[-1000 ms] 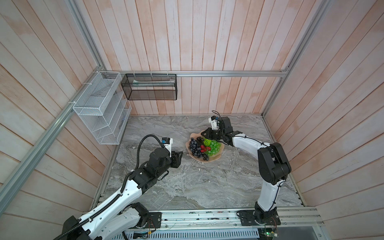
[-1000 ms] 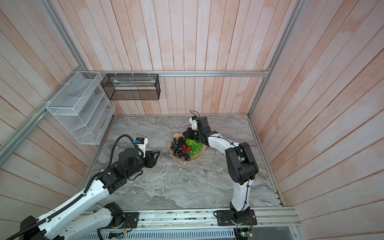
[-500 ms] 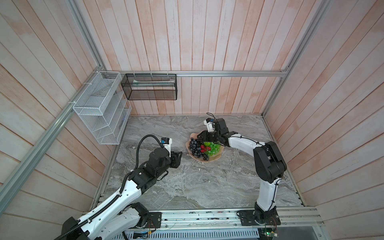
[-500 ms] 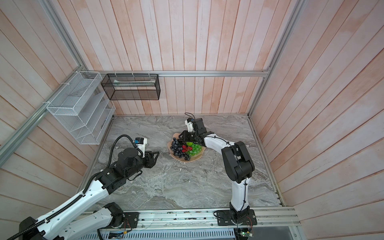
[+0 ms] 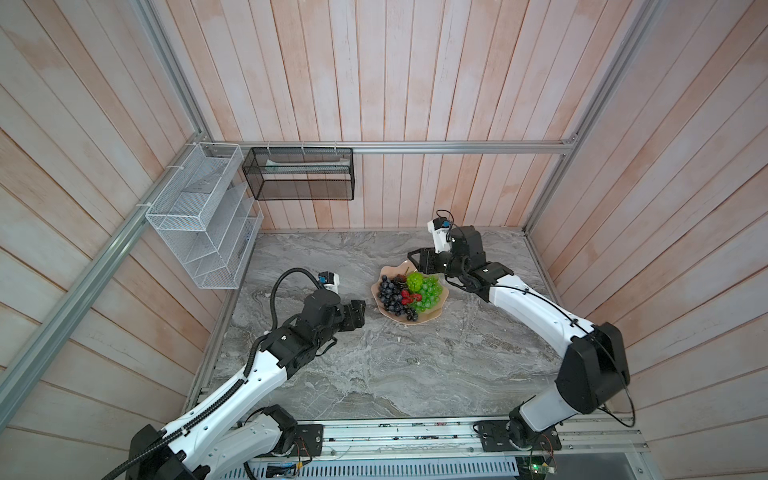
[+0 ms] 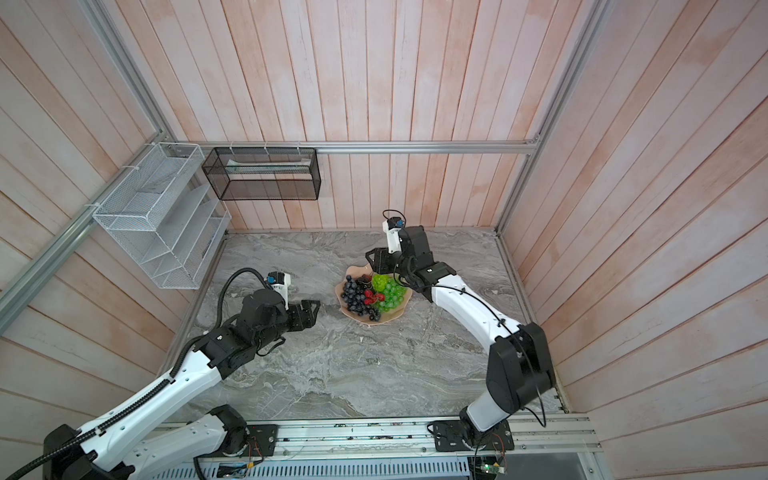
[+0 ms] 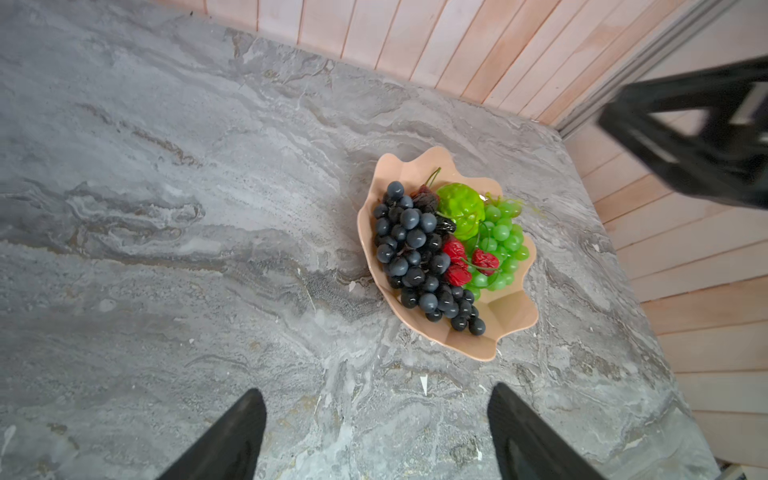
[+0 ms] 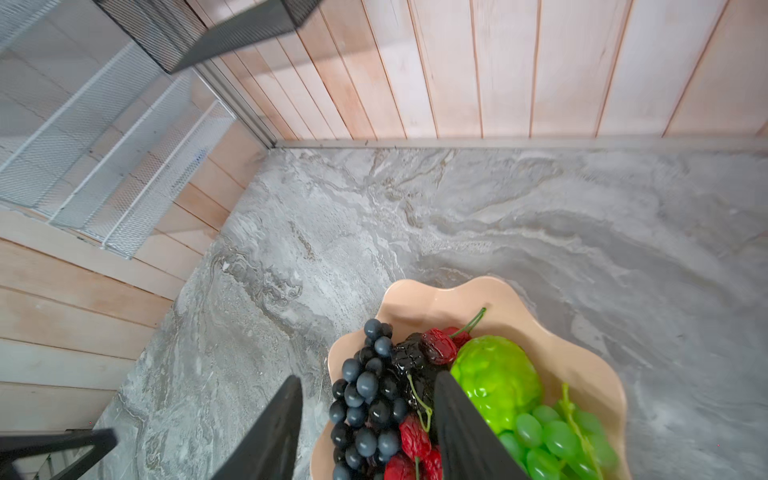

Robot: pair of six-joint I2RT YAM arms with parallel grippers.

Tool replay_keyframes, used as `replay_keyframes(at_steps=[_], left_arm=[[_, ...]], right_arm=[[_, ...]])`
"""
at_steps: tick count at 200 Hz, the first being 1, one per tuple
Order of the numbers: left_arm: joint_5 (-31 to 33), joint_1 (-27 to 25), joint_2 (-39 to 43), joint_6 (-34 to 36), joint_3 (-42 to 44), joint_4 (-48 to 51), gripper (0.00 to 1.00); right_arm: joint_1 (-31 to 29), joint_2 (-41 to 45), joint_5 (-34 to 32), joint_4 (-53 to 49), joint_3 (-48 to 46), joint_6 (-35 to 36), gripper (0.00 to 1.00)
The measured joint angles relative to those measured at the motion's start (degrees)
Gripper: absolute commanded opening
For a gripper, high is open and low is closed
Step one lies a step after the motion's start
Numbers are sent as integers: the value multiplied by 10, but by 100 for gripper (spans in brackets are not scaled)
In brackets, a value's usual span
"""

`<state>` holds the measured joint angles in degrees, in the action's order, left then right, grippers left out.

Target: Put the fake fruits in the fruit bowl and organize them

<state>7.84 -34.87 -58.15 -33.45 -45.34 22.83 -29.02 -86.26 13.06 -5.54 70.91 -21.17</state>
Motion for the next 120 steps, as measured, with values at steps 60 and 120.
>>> replay_keyframes(at_steps=[60, 120], left_arm=[[25, 101, -26, 43, -21, -25, 100], [63, 210, 4, 186, 167, -269, 100]], right_arm=[[8, 188, -133, 12, -149, 78, 98], [195, 340, -131, 235, -383, 212, 98]])
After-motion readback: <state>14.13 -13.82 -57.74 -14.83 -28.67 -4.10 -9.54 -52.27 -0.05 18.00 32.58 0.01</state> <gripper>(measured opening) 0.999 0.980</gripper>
